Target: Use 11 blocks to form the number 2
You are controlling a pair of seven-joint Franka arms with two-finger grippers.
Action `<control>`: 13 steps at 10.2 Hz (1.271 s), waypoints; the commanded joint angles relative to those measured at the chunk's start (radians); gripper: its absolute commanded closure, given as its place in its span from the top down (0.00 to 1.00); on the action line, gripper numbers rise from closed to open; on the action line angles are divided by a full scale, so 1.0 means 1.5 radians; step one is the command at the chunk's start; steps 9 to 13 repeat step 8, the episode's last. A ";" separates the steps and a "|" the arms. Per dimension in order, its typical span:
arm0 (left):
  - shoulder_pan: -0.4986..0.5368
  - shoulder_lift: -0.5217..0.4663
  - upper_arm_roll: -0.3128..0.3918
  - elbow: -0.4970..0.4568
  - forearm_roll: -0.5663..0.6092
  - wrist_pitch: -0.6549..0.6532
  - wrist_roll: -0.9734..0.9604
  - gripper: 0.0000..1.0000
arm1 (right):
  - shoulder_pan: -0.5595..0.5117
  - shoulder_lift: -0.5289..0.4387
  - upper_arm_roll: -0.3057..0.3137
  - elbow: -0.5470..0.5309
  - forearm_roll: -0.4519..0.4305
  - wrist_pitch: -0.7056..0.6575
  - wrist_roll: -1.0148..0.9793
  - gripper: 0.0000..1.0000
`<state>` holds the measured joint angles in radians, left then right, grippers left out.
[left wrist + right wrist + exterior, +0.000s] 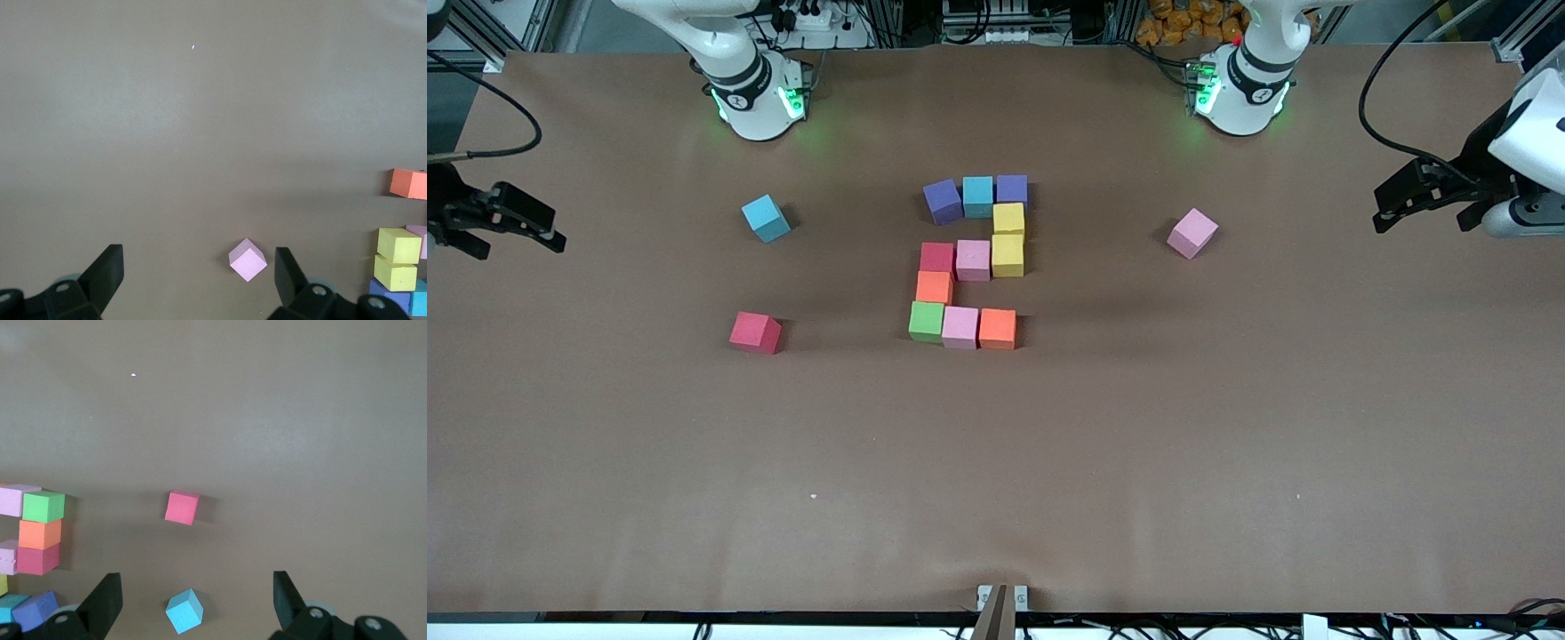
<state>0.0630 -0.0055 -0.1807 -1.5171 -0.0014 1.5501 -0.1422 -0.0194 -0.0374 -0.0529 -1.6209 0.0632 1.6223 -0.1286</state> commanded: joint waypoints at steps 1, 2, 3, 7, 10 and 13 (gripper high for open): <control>0.006 0.003 -0.002 0.011 -0.016 -0.013 0.015 1.00 | -0.004 0.003 0.014 0.016 -0.004 -0.024 0.000 1.00; 0.006 0.003 -0.002 0.011 -0.016 -0.014 0.015 1.00 | 0.012 0.001 0.015 0.020 -0.011 -0.042 0.004 1.00; 0.006 0.003 -0.002 0.011 -0.016 -0.014 0.015 1.00 | 0.012 0.001 0.013 0.030 -0.016 -0.050 0.003 1.00; 0.006 0.003 -0.001 0.011 -0.016 -0.014 0.015 1.00 | 0.013 0.002 0.014 0.034 -0.017 -0.050 0.000 1.00; 0.006 0.004 -0.001 0.011 -0.016 -0.014 0.015 1.00 | 0.012 0.002 0.013 0.045 -0.017 -0.050 0.000 1.00; 0.006 0.004 -0.001 0.011 -0.016 -0.014 0.015 1.00 | 0.012 0.002 0.013 0.045 -0.017 -0.050 0.000 1.00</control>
